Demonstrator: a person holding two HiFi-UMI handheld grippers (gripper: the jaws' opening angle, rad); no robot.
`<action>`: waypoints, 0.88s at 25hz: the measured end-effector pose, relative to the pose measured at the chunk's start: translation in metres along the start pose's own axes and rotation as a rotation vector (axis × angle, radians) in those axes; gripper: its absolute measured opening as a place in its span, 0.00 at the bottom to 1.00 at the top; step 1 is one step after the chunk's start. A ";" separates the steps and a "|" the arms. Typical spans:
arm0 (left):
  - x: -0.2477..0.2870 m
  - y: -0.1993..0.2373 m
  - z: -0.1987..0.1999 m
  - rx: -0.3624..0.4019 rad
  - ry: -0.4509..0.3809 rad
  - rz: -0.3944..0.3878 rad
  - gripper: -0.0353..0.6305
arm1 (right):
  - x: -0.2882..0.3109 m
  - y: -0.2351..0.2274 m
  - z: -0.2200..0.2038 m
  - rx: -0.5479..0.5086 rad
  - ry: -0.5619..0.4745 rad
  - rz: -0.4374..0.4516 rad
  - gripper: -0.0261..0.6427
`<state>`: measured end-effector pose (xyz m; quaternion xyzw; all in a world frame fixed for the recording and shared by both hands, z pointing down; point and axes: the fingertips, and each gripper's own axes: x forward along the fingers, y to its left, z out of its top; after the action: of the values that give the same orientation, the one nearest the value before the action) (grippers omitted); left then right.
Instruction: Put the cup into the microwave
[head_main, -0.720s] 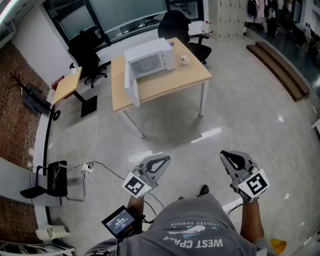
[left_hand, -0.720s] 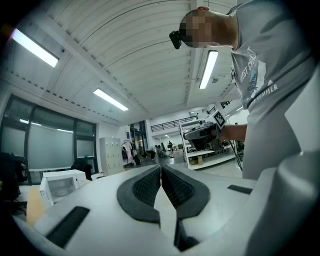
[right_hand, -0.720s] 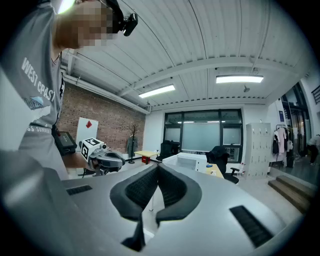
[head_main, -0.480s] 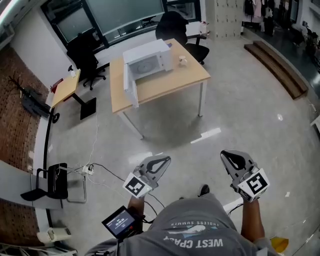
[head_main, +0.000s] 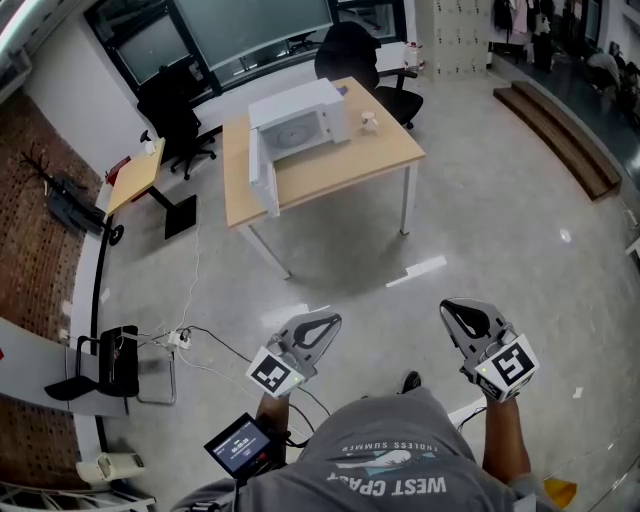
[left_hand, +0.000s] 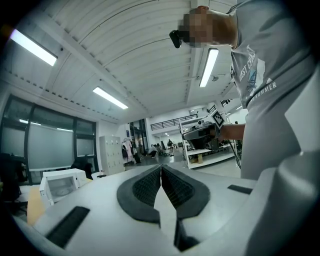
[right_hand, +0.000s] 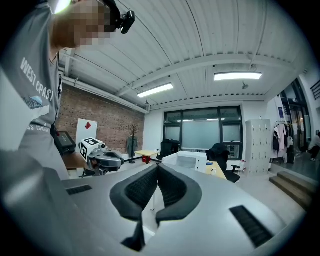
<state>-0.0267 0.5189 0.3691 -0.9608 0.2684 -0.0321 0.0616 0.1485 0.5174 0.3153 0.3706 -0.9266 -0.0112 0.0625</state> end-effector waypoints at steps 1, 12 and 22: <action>0.003 0.002 -0.001 -0.001 0.004 0.003 0.09 | 0.001 -0.004 -0.001 0.008 -0.001 0.004 0.07; 0.082 0.020 0.002 -0.002 0.044 0.016 0.09 | 0.003 -0.089 -0.005 0.053 -0.023 0.024 0.07; 0.154 0.033 0.010 0.018 0.054 0.055 0.09 | -0.002 -0.166 -0.008 0.048 -0.044 0.057 0.07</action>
<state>0.0886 0.4118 0.3587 -0.9513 0.2959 -0.0586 0.0640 0.2651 0.3984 0.3123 0.3453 -0.9379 0.0046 0.0337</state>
